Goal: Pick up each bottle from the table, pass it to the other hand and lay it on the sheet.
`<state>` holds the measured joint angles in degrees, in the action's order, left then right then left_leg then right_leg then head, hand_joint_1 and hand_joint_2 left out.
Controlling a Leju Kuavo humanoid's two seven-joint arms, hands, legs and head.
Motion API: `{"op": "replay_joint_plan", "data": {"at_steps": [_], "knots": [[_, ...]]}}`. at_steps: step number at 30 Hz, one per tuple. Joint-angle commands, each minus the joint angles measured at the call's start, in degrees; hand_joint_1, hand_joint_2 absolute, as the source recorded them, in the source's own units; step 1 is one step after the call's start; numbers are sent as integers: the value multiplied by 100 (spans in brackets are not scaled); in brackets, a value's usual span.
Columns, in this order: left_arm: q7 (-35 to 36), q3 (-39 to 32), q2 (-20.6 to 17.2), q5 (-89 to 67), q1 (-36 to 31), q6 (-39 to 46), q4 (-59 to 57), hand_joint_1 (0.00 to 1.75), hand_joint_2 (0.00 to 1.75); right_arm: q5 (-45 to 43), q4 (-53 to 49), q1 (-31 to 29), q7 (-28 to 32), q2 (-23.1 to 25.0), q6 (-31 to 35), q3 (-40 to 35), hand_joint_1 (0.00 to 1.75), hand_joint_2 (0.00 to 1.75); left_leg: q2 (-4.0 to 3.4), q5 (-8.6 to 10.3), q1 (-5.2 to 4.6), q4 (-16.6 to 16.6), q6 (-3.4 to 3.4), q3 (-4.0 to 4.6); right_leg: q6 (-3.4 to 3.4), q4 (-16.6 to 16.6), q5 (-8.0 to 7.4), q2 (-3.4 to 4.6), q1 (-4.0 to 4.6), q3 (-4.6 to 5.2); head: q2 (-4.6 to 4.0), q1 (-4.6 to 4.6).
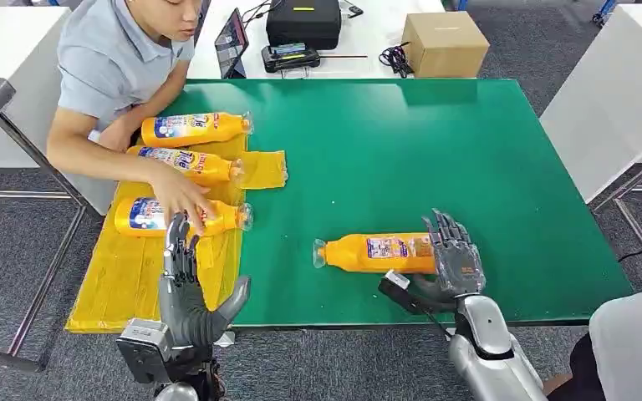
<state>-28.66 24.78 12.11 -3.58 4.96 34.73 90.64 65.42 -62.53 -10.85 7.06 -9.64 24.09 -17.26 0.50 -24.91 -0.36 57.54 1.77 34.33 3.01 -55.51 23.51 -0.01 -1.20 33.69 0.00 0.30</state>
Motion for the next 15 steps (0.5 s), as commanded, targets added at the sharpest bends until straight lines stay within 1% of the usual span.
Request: {"op": "replay_joint_plan", "data": {"at_steps": [1, 2, 3, 6, 7, 9, 14, 15], "knots": [[25, 178, -178, 35, -311, -44, -425, 0, 175, -100, 1508, -913, 113, 300, -42, -458, 0, 175, -25, -10, 8, -6, -13, -34, -17, 7, 2, 21, 9, -27, 0, 0], [26, 183, -177, 35, -315, -47, -427, 0, 175, -107, 1524, -922, 112, 315, -48, -466, 0, 175, -14, -5, 6, -5, -9, -20, -11, 8, 0, 11, 7, -18, 0, 0], [26, 184, -176, 35, -321, -45, -438, 0, 175, -115, 1543, -934, 104, 336, -44, -480, 0, 175, -20, -10, 10, -6, -14, -34, -16, 10, 3, 16, 11, -31, 0, 0], [32, 209, -183, 43, -337, -68, -448, 0, 175, -154, 1634, -980, 150, 360, -52, -570, 0, 175, -12, -5, 6, -5, -10, -21, -11, 7, 1, 9, 7, -19, 0, 2], [32, 218, -181, 43, -336, -70, -439, 0, 175, -151, 1644, -995, 144, 381, -92, -615, 0, 175, -16, -10, 8, -5, -14, -34, -16, 7, 5, 13, 9, -30, 0, 0], [38, 229, -185, 44, -340, -78, -433, 0, 175, -145, 1662, -1013, 143, 375, -120, -703, 0, 175, -12, -5, 5, -4, -9, -19, -10, 4, 1, 11, 5, -15, 0, 0], [86, 283, -176, 75, -386, -145, -490, 0, 175, -358, 1812, -1069, 91, 339, -447, -767, 0, 175, -12, -9, 8, -2, -13, -29, -15, 4, 5, 9, 9, -27, 0, 0], [86, 294, -180, 74, -394, -148, -499, 0, 175, -445, 1851, -1081, 95, 345, -555, -754, 0, 175, -3, -2, 5, -5, -9, -20, -10, 6, 2, 1, 5, -19, 0, 0]]}}
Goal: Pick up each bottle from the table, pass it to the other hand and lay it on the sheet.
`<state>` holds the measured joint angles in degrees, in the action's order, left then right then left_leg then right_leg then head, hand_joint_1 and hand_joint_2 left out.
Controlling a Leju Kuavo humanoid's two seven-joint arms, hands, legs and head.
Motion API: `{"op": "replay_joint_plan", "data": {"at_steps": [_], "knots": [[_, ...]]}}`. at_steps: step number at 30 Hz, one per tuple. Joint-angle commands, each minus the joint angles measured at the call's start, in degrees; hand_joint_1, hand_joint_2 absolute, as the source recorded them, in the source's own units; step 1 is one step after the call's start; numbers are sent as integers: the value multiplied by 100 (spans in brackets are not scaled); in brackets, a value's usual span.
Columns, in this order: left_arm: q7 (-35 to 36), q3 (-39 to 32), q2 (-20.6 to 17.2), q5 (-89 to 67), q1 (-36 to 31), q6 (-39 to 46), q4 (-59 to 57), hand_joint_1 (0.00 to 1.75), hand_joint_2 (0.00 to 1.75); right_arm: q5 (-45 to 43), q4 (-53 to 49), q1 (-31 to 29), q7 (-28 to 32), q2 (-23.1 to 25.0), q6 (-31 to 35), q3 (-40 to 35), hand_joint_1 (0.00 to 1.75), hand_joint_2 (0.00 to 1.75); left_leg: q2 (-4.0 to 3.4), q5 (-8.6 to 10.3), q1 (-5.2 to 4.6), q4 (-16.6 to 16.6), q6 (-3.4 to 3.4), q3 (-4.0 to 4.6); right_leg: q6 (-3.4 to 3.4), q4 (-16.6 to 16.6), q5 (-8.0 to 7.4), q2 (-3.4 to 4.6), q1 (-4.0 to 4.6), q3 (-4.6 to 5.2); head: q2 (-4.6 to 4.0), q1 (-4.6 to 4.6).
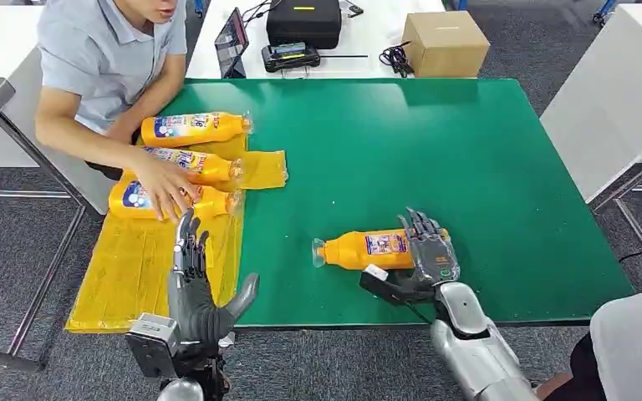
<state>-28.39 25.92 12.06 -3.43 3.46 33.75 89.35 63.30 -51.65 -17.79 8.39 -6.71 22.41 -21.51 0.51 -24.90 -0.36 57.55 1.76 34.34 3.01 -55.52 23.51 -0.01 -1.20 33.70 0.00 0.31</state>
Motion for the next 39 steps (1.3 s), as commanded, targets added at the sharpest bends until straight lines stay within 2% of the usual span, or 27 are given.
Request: {"op": "replay_joint_plan", "data": {"at_steps": [1, 2, 3, 4, 5, 12, 26, 29, 31, 34, 36, 39], "knots": [[60, 202, -178, 53, -250, -59, -378, 0, 175, -285, 786, -396, -36, 27, -463, -342, 0, 175, -7, -8, 7, -1, -12, -29, -15, 5, 5, 3, 9, -29, 0, 0], [60, 223, -183, 39, -256, -59, -387, 0, 175, -393, 860, -435, -95, 0, -685, -360, 30, 175, -2, -4, 5, -5, -10, -27, -13, 6, 4, -2, 6, -27, 0, 0], [60, 223, -179, 39, -258, -53, -395, 0, 175, -450, 866, -452, -98, -42, -764, -387, 30, 175, -6, -9, 11, -2, -14, -33, -17, 9, 5, 2, 12, -35, 0, 0], [61, 230, -181, 22, -258, -49, -399, 0, 175, -427, 871, -461, -121, -60, -762, -415, 141, 175, -4, -4, 6, -6, -10, -26, -12, 8, 2, 0, 7, -26, 0, 0], [67, 220, -174, 13, -253, -43, -391, 0, 175, -409, 904, -487, -183, -85, -816, -459, 175, 175, -7, -8, 10, -2, -13, -33, -16, 8, 5, 3, 11, -33, 0, 0], [154, 188, -183, -51, -234, -62, -355, 0, 175, -214, 1013, -643, -460, -174, -935, -634, 175, 175, 3, -2, 4, -5, -6, -37, -8, 8, 1, -5, 4, -38, 0, 0], [164, 192, -175, -65, -266, -74, -390, 0, 175, -278, 1137, -719, -466, -208, -1140, -686, 175, 175, 7, -3, 8, -5, -11, -58, -14, 13, 3, -10, 9, -62, 0, 0], [164, 226, -193, -51, -324, -125, -447, 0, 175, -1021, 1144, -709, 11, -159, -1569, -378, 175, 175, 7, -3, 5, -5, -9, -60, -12, 10, 3, -9, 6, -63, 0, 0], [92, 241, -193, 130, -401, -221, -584, 0, 175, -2212, 1047, -631, 571, -115, -2343, 107, 175, 175, 9, -1, 6, -5, -9, -60, -12, 11, 2, -12, 7, -64, 0, 2], [64, 249, -172, 458, -466, -334, -808, 0, 175, -3168, 719, -517, 966, -167, -2718, 345, 175, 175, 4, -1, 3, -6, -6, -81, -8, 12, 1, -10, 5, -78, 0, 0], [138, 241, -156, 800, -492, -524, -970, 0, 175, -3730, 405, -426, 1010, -176, -3078, 431, 175, 175, 3, 2, 10, -12, -11, -98, -16, 25, -4, -16, 11, -96, 0, -2], [243, 225, -160, 1247, -522, -746, -1134, 0, 175, -4179, 81, -381, 889, -251, -3263, 335, 175, 175, -13, -4, 16, -13, -18, -108, -26, 27, -9, -3, 18, -100, 0, -2]]}}
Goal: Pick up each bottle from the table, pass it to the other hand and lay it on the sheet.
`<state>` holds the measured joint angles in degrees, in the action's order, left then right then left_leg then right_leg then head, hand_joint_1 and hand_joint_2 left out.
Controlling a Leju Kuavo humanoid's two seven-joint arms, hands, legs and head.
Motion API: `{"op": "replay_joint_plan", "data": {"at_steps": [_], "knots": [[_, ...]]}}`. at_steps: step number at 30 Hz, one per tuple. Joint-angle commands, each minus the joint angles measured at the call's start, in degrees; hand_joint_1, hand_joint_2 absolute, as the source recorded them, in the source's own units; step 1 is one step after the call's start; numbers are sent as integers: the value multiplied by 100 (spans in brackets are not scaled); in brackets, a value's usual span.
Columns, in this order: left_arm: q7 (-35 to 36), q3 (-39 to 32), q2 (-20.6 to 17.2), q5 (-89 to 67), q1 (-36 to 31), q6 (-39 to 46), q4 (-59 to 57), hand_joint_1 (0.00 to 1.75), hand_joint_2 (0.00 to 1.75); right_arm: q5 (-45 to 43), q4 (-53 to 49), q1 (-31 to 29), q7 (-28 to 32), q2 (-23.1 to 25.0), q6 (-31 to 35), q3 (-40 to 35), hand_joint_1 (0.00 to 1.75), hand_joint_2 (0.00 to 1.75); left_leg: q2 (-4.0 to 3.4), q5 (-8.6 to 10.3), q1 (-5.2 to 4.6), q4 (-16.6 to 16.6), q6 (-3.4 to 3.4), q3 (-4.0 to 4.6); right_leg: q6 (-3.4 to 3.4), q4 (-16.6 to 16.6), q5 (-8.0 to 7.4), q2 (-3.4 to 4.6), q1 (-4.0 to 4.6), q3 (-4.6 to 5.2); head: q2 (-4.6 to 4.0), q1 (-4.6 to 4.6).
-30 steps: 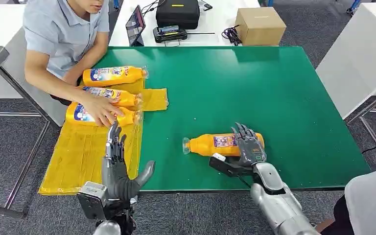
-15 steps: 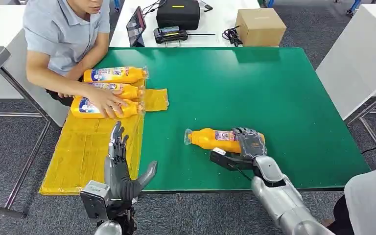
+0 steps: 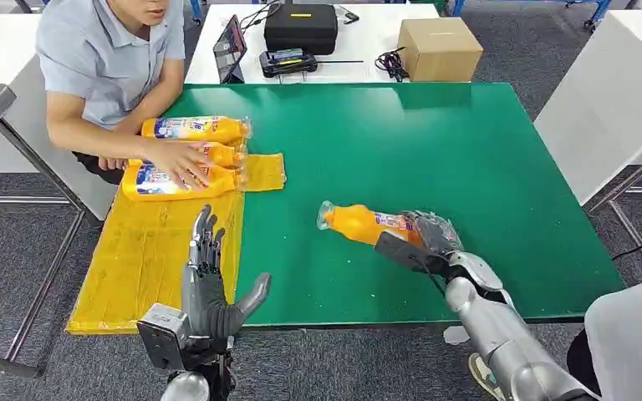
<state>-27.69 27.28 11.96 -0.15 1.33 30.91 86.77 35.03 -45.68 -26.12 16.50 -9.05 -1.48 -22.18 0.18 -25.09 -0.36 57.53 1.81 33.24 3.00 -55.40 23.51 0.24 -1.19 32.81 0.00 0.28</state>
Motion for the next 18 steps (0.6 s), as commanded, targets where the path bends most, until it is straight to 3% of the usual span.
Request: {"op": "replay_joint_plan", "data": {"at_steps": [1, 10, 18], "knots": [[186, 83, -146, 1011, -318, -485, -908, 0, 175, -1392, -616, 458, 65, -51, -860, 335, 175, 175, 14, 10, 13, -6, -20, 2, -24, 9, -7, -18, 15, -6, 0, 0], [329, 207, -160, 1402, -444, -704, -1244, 0, 175, -1961, -1108, 487, 59, -234, -956, 51, 175, 175, 8, 9, 6, -6, -9, -12, -10, 7, -3, -5, 7, -16, 0, 2], [659, 316, -121, 1725, -896, -1262, -2494, 0, 175, -2215, -1522, 313, 162, 43, -1000, -332, 175, 175, 0, 9, 2, -5, -7, 21, -8, 2, -5, 11, 3, 10, 0, 2]]}}
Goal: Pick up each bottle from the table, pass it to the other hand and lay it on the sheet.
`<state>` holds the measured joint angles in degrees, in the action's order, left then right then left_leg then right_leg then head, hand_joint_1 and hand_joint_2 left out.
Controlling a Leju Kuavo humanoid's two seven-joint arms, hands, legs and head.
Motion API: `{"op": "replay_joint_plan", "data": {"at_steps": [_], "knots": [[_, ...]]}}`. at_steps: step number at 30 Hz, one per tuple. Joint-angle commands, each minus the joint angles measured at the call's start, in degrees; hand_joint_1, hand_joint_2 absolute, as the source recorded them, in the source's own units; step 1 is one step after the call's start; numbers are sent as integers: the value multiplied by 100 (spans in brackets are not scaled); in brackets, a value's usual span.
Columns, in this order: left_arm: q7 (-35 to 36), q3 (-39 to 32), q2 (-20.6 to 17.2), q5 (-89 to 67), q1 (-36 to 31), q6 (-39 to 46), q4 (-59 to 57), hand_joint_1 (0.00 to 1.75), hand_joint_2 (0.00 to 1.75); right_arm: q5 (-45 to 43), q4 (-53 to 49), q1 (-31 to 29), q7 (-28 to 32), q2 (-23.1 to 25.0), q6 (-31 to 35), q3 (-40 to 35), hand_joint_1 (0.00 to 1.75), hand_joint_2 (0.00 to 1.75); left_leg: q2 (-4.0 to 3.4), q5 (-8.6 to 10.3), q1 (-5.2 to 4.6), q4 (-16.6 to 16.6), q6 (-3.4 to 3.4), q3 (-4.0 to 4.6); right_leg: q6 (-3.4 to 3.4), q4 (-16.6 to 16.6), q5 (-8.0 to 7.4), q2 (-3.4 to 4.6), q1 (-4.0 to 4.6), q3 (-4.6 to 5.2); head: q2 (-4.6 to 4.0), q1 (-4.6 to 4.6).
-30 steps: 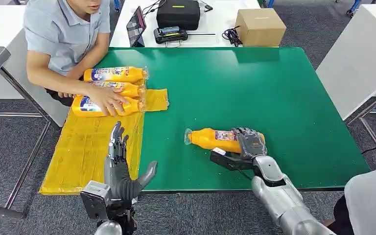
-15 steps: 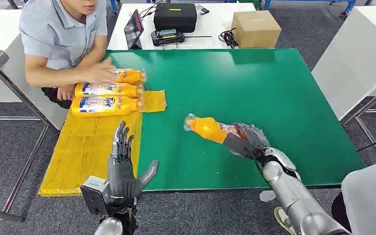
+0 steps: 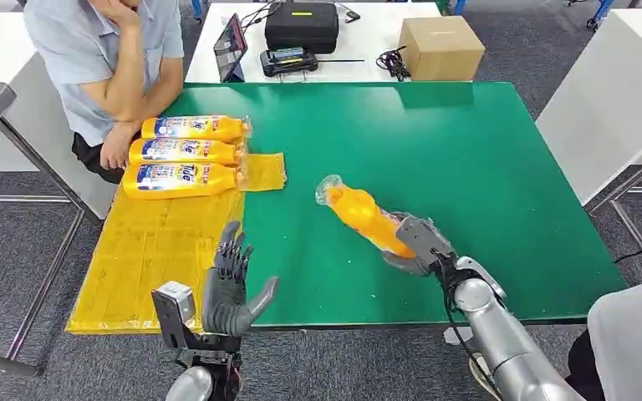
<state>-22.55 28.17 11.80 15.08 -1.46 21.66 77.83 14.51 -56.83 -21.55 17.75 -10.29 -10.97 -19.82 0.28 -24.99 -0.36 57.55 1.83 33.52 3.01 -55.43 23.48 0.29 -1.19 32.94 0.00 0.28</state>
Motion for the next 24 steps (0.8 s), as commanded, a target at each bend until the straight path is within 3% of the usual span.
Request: {"op": "replay_joint_plan", "data": {"at_steps": [1, 12, 24], "knots": [[155, 239, -77, 202, -714, -370, -1813, 0, 175, -170, -426, -175, 54, 193, -57, -647, 175, 175, -15, -4, 7, -5, -14, -5, -16, 6, -1, 10, 8, -4, 0, 2], [-369, 294, 253, -433, -1343, -456, -2852, 0, 175, -737, -910, -357, 187, 277, -335, -1189, 175, 175, -4, -1, 2, 1, -7, 24, -8, -6, 1, -1, 2, 24, 0, 2], [-393, 9, 455, -139, -1679, -529, -3001, 0, 175, -569, -592, -532, 104, 598, -139, -1669, 175, 175, -14, -5, 8, 5, -12, 29, -12, -7, 0, 8, 9, 30, 0, 2]]}}
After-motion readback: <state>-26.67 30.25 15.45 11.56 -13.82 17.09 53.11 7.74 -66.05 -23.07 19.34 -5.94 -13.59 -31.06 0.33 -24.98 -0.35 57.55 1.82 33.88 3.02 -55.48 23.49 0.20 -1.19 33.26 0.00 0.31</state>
